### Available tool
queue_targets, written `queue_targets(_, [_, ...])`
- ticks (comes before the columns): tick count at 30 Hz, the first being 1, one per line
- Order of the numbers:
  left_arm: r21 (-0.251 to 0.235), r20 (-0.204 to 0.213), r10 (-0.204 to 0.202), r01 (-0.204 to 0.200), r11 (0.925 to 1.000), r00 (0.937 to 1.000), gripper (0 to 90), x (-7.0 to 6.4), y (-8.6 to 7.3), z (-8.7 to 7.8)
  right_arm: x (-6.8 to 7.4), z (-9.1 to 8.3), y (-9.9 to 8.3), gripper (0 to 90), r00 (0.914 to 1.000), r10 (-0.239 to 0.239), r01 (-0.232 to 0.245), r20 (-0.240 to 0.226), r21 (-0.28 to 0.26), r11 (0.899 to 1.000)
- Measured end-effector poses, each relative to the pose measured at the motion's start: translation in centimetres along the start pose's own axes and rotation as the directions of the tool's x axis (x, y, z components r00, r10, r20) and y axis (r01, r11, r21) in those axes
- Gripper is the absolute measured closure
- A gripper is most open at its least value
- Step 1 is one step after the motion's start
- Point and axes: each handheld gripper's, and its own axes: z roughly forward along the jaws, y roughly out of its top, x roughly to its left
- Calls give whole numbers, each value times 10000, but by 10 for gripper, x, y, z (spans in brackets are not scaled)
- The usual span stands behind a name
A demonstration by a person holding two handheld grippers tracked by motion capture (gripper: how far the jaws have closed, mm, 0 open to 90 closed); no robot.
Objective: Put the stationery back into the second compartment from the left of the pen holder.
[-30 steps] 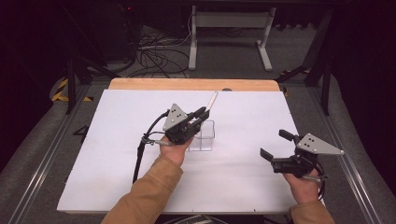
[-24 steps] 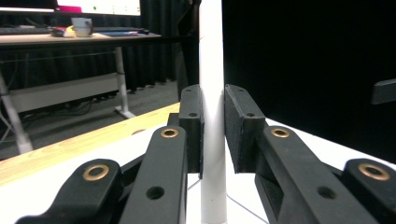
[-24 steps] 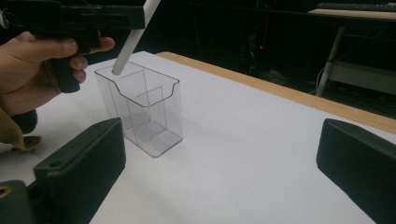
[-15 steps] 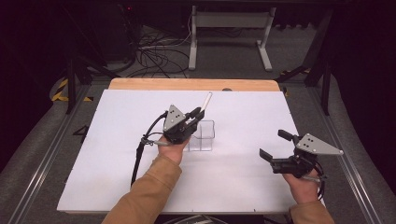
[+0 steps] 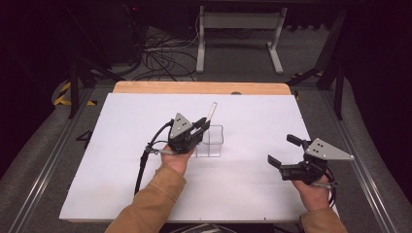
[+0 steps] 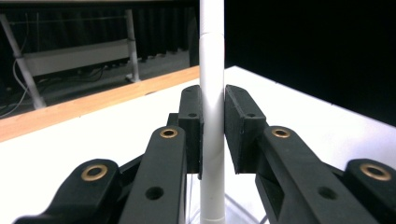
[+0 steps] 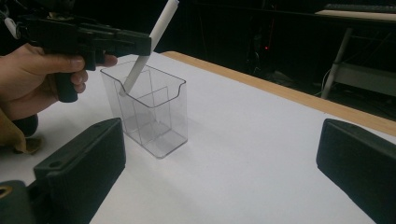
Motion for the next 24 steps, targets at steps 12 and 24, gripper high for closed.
queue_targets(12, [-33,268,702,-701,9975,9972,528,-5,-1,-18,0,10,4,21,9995,-63,62,-298,-49,10000])
queue_targets(24, [-70,639,827,-824,9966,9945,187,-4,17,-62,4,23,8,21,9975,-188,188,-681,-5,9998])
